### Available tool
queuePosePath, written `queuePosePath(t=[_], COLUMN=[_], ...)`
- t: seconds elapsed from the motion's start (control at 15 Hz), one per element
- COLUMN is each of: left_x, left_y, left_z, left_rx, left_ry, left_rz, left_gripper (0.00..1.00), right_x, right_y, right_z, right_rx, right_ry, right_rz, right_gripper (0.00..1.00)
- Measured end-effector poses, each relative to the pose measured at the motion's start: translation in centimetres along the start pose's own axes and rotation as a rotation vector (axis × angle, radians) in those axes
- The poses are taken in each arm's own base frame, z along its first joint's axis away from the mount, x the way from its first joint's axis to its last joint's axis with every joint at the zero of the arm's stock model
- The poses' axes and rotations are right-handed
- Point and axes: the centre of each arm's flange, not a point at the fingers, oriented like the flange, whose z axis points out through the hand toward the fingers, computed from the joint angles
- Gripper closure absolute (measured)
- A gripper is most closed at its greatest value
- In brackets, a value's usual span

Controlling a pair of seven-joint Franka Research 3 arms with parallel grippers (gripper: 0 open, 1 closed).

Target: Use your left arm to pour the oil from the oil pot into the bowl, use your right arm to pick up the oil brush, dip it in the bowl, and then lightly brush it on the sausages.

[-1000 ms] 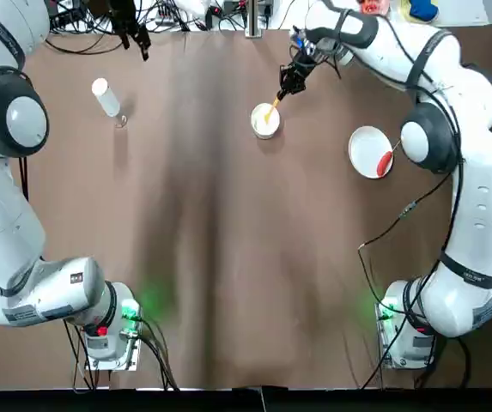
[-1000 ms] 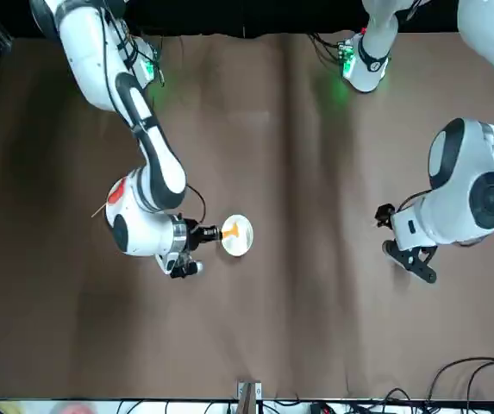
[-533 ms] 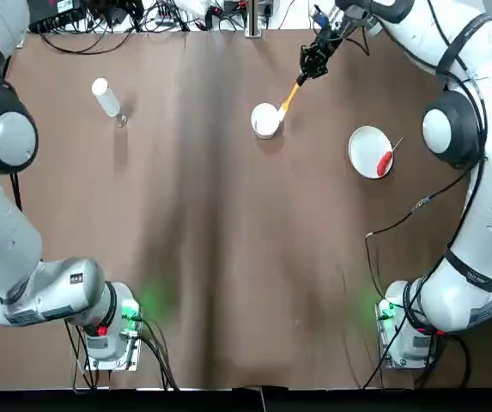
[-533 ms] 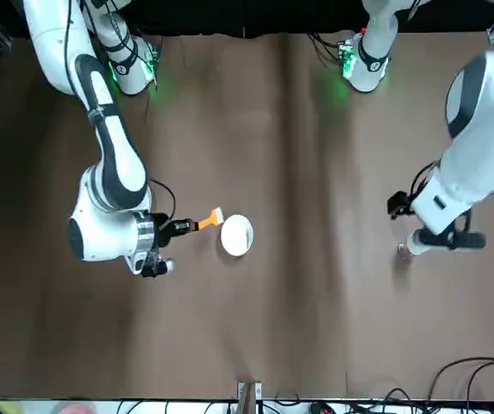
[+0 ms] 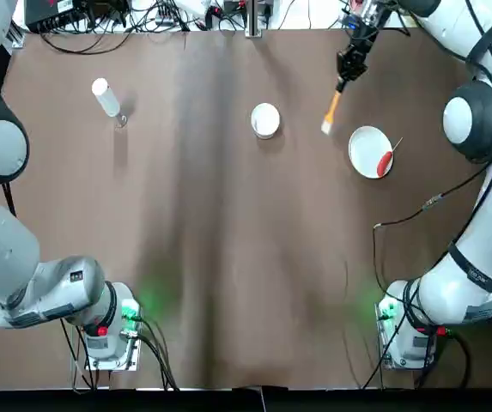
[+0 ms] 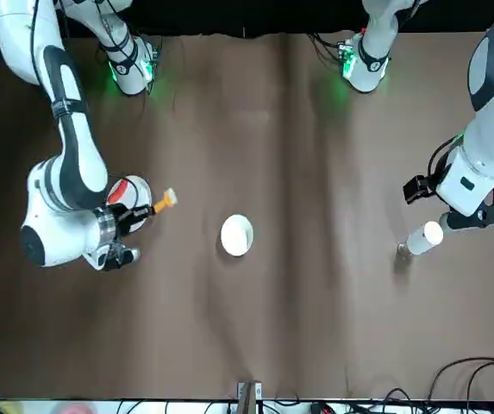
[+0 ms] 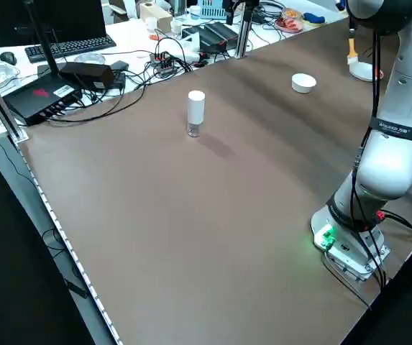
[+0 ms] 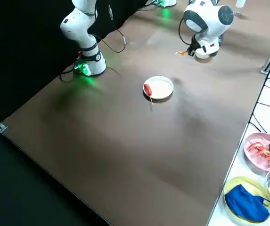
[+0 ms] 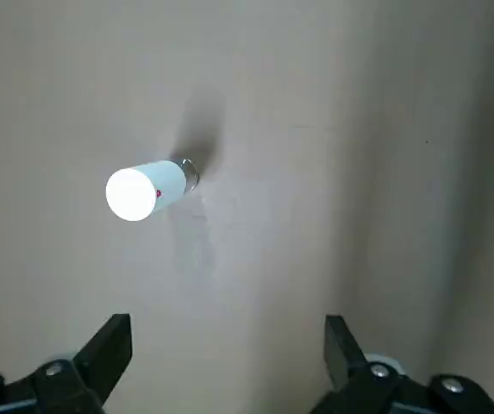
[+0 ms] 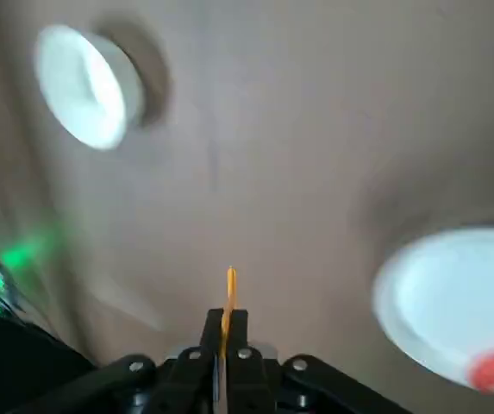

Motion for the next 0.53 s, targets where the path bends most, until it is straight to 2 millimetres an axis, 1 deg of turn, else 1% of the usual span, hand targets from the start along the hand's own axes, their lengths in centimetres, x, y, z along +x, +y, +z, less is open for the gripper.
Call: queuePosePath(t=[0.2, 0.4, 0.53], left_x=[0.0, 0.1, 0.0], left_y=[-0.1, -0.5, -0.6], left_z=[0.0, 0.0, -0.5], left_rx=[0.0, 0.0, -0.001], left_ry=[0.0, -0.001, 0.008], left_rz=[-0.005, -0.017, -0.024], left_gripper=[0.01, 0.01, 0.01], right_x=[-1.8, -3.1, -3.7], right_y=[4.5, 9.3, 11.8], right_z=[-0.5, -0.5, -0.9], right_rx=[-0.07, -0.131, -0.144], right_ry=[-0.09, -0.14, -0.142], right_rz=[-0.051, -0.112, -0.163], right_gripper=[0.96, 0.96, 0.96])
